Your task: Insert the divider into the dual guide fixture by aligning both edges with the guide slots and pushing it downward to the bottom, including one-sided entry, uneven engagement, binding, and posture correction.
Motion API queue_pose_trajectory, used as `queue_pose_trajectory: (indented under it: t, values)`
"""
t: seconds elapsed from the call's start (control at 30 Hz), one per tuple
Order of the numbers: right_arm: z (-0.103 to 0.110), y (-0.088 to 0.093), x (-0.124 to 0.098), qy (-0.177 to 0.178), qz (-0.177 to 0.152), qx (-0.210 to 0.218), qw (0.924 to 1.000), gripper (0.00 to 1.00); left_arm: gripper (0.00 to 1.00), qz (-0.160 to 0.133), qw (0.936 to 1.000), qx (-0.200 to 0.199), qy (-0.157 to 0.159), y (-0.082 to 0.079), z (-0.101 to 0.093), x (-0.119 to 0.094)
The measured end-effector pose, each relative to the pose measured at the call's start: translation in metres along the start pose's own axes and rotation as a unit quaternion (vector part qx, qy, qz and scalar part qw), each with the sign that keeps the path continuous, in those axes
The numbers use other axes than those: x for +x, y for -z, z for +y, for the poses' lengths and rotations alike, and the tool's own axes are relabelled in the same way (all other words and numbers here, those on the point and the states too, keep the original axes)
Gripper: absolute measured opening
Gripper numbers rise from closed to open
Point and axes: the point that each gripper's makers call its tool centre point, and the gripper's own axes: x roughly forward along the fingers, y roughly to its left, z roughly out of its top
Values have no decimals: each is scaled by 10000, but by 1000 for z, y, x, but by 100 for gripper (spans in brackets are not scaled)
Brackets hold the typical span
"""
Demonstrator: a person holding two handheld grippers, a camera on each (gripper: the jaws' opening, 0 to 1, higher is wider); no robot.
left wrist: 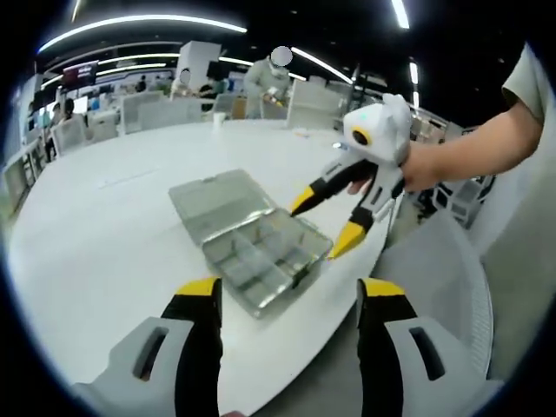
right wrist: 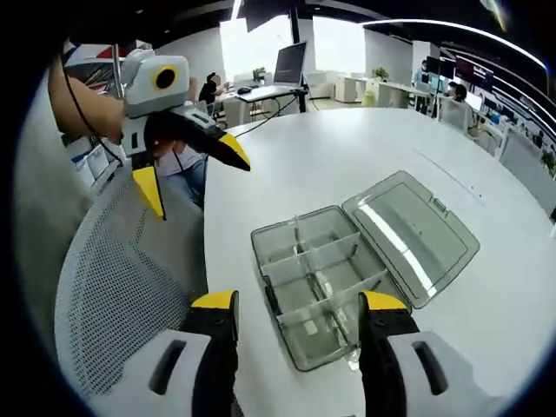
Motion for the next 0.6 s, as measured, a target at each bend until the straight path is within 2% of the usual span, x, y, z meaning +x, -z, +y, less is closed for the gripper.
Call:
queue_pose_trajectory:
  t: [0.33, 0.6]
  values:
    - [12, 4, -27, 263, -429, 467, 9976, 69, 66, -90, 9997, -102, -217, 4, 9, -15]
    - [21, 12, -42, 472, -596, 874, 9933, 75, 70, -135, 9989, -222, -398, 7, 12, -23]
